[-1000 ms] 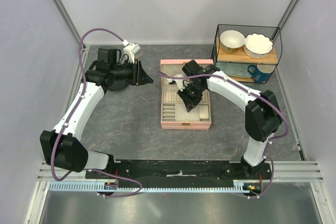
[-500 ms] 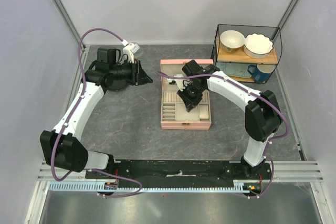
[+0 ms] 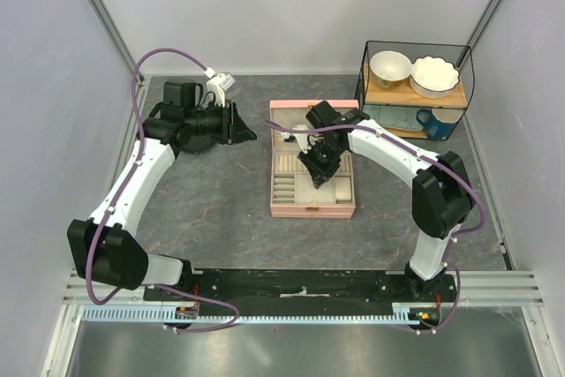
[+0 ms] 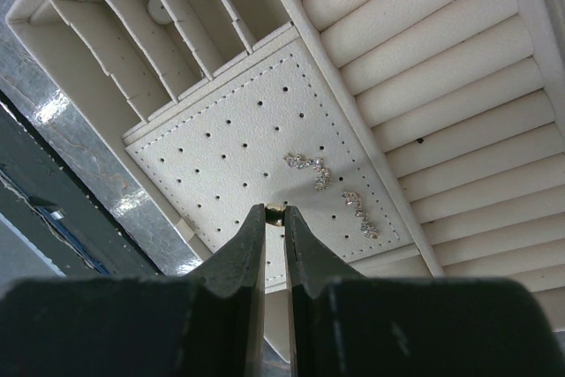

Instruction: Organize the mixed jewelry

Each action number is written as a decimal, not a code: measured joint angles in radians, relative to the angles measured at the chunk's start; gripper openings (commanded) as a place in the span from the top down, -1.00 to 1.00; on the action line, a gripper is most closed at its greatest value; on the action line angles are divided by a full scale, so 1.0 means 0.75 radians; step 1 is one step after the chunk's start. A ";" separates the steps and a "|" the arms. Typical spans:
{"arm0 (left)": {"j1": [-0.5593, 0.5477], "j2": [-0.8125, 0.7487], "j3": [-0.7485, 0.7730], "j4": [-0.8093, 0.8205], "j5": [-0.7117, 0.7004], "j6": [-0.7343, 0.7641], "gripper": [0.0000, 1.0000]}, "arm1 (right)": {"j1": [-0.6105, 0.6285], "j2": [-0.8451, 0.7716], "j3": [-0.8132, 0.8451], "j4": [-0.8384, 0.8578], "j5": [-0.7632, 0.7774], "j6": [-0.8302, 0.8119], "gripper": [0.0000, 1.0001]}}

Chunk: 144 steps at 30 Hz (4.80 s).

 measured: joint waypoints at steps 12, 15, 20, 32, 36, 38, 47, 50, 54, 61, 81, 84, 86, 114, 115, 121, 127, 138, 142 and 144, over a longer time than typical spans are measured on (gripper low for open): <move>0.004 0.000 -0.005 0.001 0.001 -0.001 0.32 | 0.000 0.000 -0.017 0.015 0.000 -0.001 0.77; 0.006 0.000 -0.005 0.001 0.002 -0.001 0.32 | 0.000 0.000 -0.020 0.018 0.000 -0.001 0.77; 0.007 0.000 -0.007 0.001 0.004 -0.001 0.32 | 0.000 0.003 -0.020 0.021 0.001 0.000 0.76; 0.009 0.000 -0.007 0.001 0.025 -0.001 0.32 | 0.000 0.019 -0.020 0.024 0.020 0.002 0.42; 0.009 0.000 -0.009 0.002 0.028 -0.001 0.31 | 0.003 0.016 -0.019 0.023 0.021 0.007 0.25; 0.009 0.000 -0.010 0.002 0.027 -0.001 0.31 | 0.003 0.014 -0.015 0.023 0.031 0.007 0.21; 0.016 -0.003 -0.012 0.002 0.027 -0.001 0.31 | 0.000 0.009 0.031 0.010 0.115 0.005 0.17; 0.022 -0.008 -0.012 0.002 0.027 0.000 0.31 | 0.000 -0.009 0.049 0.003 0.126 0.004 0.17; 0.024 -0.017 -0.012 -0.004 0.023 0.019 0.31 | 0.000 -0.049 0.064 -0.011 0.118 -0.008 0.20; 0.024 -0.026 -0.025 -0.082 0.011 0.201 0.30 | 0.038 -0.149 0.075 -0.056 0.062 -0.088 0.20; -0.044 -0.155 -0.497 -0.145 -0.085 0.829 0.32 | 0.340 -0.186 0.186 0.081 0.300 -0.188 0.21; -0.141 -0.155 -0.550 -0.132 -0.119 0.875 0.31 | 0.340 -0.198 0.185 0.091 0.340 -0.187 0.22; -0.214 -0.155 -0.588 -0.115 -0.160 0.895 0.31 | 0.333 -0.205 0.183 0.095 0.360 -0.185 0.22; -0.466 0.056 -0.725 0.104 -0.542 0.951 0.34 | 0.208 -0.284 0.040 0.112 0.384 -0.173 0.22; -0.466 0.058 -0.725 0.105 -0.544 0.955 0.34 | 0.207 -0.285 0.035 0.113 0.384 -0.173 0.23; -0.466 0.067 -0.726 0.108 -0.561 0.967 0.35 | 0.207 -0.285 0.021 0.115 0.382 -0.173 0.22; -0.466 0.068 -0.732 0.107 -0.563 0.975 0.37 | 0.207 -0.285 0.021 0.115 0.380 -0.172 0.23; -0.483 0.075 -0.732 0.107 -0.561 0.977 0.41 | 0.204 -0.285 0.020 0.117 0.380 -0.168 0.23; -0.493 0.095 -0.735 0.108 -0.561 0.977 0.42 | 0.203 -0.285 0.017 0.117 0.380 -0.168 0.23; -0.496 0.095 -0.741 0.111 -0.561 0.977 0.42 | 0.202 -0.285 0.010 0.119 0.380 -0.168 0.23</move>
